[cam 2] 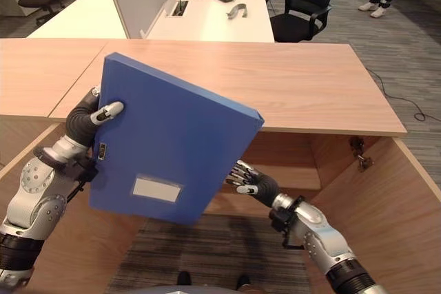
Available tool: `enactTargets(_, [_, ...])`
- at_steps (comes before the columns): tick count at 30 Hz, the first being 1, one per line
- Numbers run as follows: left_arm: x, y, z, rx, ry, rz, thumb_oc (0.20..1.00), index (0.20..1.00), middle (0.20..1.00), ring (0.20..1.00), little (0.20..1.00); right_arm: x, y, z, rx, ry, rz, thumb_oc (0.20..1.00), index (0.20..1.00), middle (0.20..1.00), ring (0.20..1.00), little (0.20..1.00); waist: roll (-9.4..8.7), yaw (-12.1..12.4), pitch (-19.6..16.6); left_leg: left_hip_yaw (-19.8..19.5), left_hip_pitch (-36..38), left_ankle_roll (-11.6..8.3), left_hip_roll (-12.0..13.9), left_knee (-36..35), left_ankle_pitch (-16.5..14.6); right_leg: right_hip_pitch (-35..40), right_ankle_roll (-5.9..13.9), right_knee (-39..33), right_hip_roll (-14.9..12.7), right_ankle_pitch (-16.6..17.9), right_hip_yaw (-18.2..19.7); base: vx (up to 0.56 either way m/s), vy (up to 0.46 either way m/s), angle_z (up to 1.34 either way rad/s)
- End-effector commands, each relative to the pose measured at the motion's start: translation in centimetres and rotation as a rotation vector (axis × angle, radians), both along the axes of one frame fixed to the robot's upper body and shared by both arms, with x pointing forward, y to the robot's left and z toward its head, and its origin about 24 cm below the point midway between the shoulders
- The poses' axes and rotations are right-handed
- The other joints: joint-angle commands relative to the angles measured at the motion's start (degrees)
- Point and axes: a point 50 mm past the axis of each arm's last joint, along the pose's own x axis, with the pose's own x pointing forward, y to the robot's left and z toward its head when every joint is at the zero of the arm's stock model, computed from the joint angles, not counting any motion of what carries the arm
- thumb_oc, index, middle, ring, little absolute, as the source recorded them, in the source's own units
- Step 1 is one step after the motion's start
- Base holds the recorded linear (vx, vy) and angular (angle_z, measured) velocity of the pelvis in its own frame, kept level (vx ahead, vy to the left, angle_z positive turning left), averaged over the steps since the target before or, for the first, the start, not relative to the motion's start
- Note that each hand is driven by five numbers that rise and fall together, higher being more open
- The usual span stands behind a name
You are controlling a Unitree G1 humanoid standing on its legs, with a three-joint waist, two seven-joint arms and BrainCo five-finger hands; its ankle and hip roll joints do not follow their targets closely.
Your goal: Put the empty folder in the office cabinet
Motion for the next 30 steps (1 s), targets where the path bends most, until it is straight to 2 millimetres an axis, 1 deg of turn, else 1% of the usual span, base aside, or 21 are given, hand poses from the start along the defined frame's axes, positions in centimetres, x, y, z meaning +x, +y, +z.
enactTargets(1, [0.1,-0.7,2.8,-0.018,-0.166,0.003,0.2,0.2,0.2,0.2,0.2,2.0,1.8,2.1,0.066,-0.125,-0.011,1.0,1.0,1.0,1.0,1.0,-1.32,-0.23,-1.43,-0.34,2.07,-1.5,-0.26,0.16,-4.39,2.4,4.09,0.37,-1.33,-3.45,1.9,0.0,0.0,0.0])
enactTargets(2, [0.1,-0.7,2.8,-0.018,-0.166,0.004,0.2,0.2,0.2,0.2,0.2,2.0,1.8,2.1,0.067,-0.125,-0.011,1.0,1.0,1.0,1.0,1.0,-1.34,-0.22,-1.42,-0.33,2.09,-1.5,-0.26,0.16,-4.4,2.41,4.09,0.37,-1.34,-3.45,1.91,0.0,0.0,0.0])
enactTargets(3, [0.2,-0.9,2.6,-0.038,-0.16,0.007,0.2,0.2,0.2,0.2,0.2,2.2,2.4,2.3,0.096,-0.138,-0.03,1.0,1.0,1.0,1.0,1.0,-1.29,-0.31,-1.47,-0.31,2.12,-1.46,-0.23,0.16,-4.46,2.4,4.04,0.37,-1.39,-3.42,2.03,0.0,0.0,0.0])
enactTargets(6, [0.3,-1.3,2.2,-0.063,-0.149,0.008,0.2,0.2,0.2,0.2,0.2,2.3,3.4,2.6,0.135,-0.151,-0.039,1.0,1.0,1.0,1.0,1.0,-1.24,-0.44,-1.5,-0.21,2.26,-1.4,-0.21,0.16,-4.55,2.4,3.96,0.37,-1.4,-3.47,2.08,0.0,0.0,0.0])
enactTargets(7, [0.2,-1.5,1.9,-0.078,-0.14,0.011,0.2,0.2,0.2,0.2,0.2,2.4,4.0,2.9,0.164,-0.161,-0.04,1.0,1.0,1.0,1.0,1.0,-1.23,-0.5,-1.5,-0.23,2.32,-1.35,-0.22,0.16,-4.6,2.44,3.91,0.37,-1.37,-3.5,2.27,0.0,0.0,0.0])
enactTargets(8, [0.3,-1.8,1.5,-0.095,-0.133,0.021,0.2,0.2,0.2,0.2,0.2,2.6,5.0,3.5,0.203,-0.179,-0.039,1.0,1.0,1.0,1.0,1.0,-1.25,-0.48,-1.41,-0.24,2.37,-1.3,-0.16,0.16,-4.64,2.43,3.85,0.37,-1.36,-3.51,2.45,0.0,0.0,0.0])
enactTargets(9, [0.3,-1.8,1.5,-0.095,-0.133,0.021,0.2,0.2,0.2,0.2,0.2,2.6,5.0,3.5,0.202,-0.179,-0.039,1.0,1.0,1.0,1.0,1.0,-1.25,-0.48,-1.4,-0.23,2.38,-1.3,-0.15,0.16,-4.64,2.43,3.85,0.37,-1.36,-3.51,2.46,0.0,0.0,0.0])
enactTargets(11, [0.4,-1.9,1.2,-0.11,-0.121,0.029,0.2,0.2,0.2,0.2,0.2,2.8,5.9,4.2,0.234,-0.198,-0.03,1.0,1.0,1.0,1.0,1.0,-1.19,-0.42,-1.42,-0.17,2.49,-1.3,-0.14,0.16,-4.68,2.52,3.74,0.37,-1.35,-3.56,2.49,0.0,0.0,0.0])
enactTargets(18, [0.4,-2.3,0.1,-0.14,-0.082,0.046,0.2,0.2,0.2,0.2,0.2,3.1,7.1,5.7,0.269,-0.25,-0.012,1.0,1.0,1.0,1.0,1.0,-1.26,-0.33,-1.45,-0.04,2.67,-1.2,-0.12,0.16,-4.76,2.56,3.67,0.37,-1.3,-3.55,2.77,0.0,0.0,0.0])
enactTargets(27, [0.5,-3.1,-1.1,-0.23,-0.029,0.054,0.2,0.2,0.2,0.2,0.2,3.2,7.7,5.8,0.267,-0.256,-0.048,1.0,1.0,1.0,1.0,1.0,-1.49,-0.51,-1.29,0.06,2.62,-1.11,-0.07,0.16,-4.84,2.52,3.52,0.37,-1.24,-3.55,3.0,0.0,0.0,0.0])
enactTargets(28, [0.4,-3.1,-1.2,-0.235,-0.024,0.054,0.2,0.2,0.2,0.2,0.2,3.2,7.7,5.7,0.261,-0.257,-0.051,0.319,0.319,0.319,0.319,0.319,-1.51,-0.55,-1.33,0.13,2.65,-1.12,-0.08,0.16,-4.86,2.55,3.49,0.37,-1.25,-3.54,3.04,0.0,0.0,0.0])
enactTargets(29, [0.4,-3.2,-1.3,-0.245,-0.019,0.058,0.2,0.2,0.2,0.2,0.2,3.2,7.8,5.6,0.263,-0.25,-0.05,0.2,0.2,0.2,0.2,0.2,-1.56,-0.61,-1.35,0.21,2.67,-1.13,-0.09,0.16,-4.87,2.5,3.49,0.37,-1.24,-3.52,3.18,0.0,-0.004,-0.03])
enactTargets(30, [0.4,-3.2,-1.3,-0.245,-0.019,0.058,0.2,0.2,0.2,0.2,0.2,3.2,7.8,5.6,0.263,-0.249,-0.05,0.2,0.2,0.2,0.2,0.2,-1.56,-0.6,-1.35,0.22,2.67,-1.13,-0.09,0.16,-4.87,2.5,3.49,0.37,-1.24,-3.52,3.19,0.0,0.0,-0.03])
